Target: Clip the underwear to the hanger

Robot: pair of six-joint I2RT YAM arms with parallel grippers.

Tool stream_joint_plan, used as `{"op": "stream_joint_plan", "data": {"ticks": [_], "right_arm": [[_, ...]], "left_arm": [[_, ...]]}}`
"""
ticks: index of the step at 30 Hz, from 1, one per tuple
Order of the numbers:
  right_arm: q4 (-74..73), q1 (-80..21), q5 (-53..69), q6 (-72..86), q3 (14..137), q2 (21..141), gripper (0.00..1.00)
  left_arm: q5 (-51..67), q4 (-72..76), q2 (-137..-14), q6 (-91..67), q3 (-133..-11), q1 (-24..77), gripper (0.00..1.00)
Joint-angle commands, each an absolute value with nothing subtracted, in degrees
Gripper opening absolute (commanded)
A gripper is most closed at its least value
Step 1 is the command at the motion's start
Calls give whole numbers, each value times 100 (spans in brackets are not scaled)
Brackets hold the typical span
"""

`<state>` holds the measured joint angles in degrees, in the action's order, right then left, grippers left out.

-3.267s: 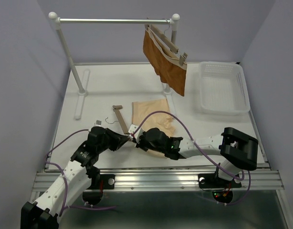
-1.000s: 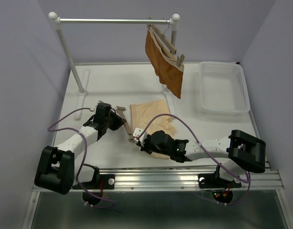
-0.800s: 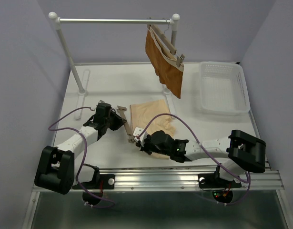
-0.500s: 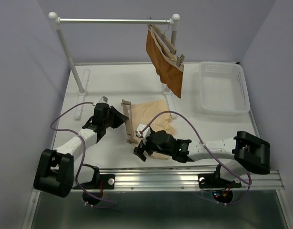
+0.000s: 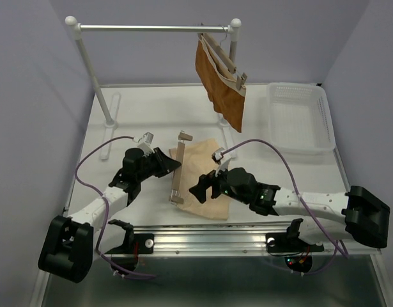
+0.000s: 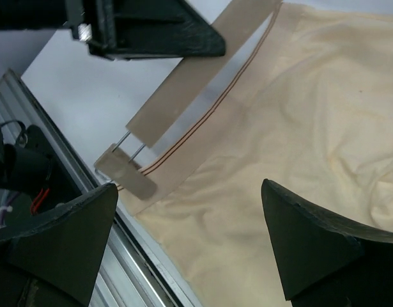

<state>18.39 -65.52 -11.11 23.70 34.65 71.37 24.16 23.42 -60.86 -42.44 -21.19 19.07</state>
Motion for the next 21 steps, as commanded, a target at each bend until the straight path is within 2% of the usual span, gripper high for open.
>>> {"op": "stream_joint_plan", "data": {"ticks": [1, 4, 9, 13, 15, 21], "right_arm": [[1925, -6171, -888, 3365, 3375, 6865, 100], [2144, -5775, -616, 3717, 3244, 6812, 100], [3338, -5520, -159, 4008, 2971, 7014, 100], [3980, -5240, 130, 4060, 3076, 7618, 100], [4942, -4924, 569, 4271, 3006, 7978, 100], [6256, -4369, 1141, 4648, 2988, 8841, 100]], "left_arm": [[2961, 3085, -5766, -3973, -2004, 1969, 0], [3128, 3252, -5529, -3973, -1837, 1986, 0], [3261, 3313, -5256, -3894, -1617, 2013, 0], [3339, 3401, -5247, -3929, -1556, 2021, 0], [3366, 3559, -5238, -3920, -1477, 2030, 0], [3340, 3928, -5177, -3981, -1275, 2039, 0]]}}
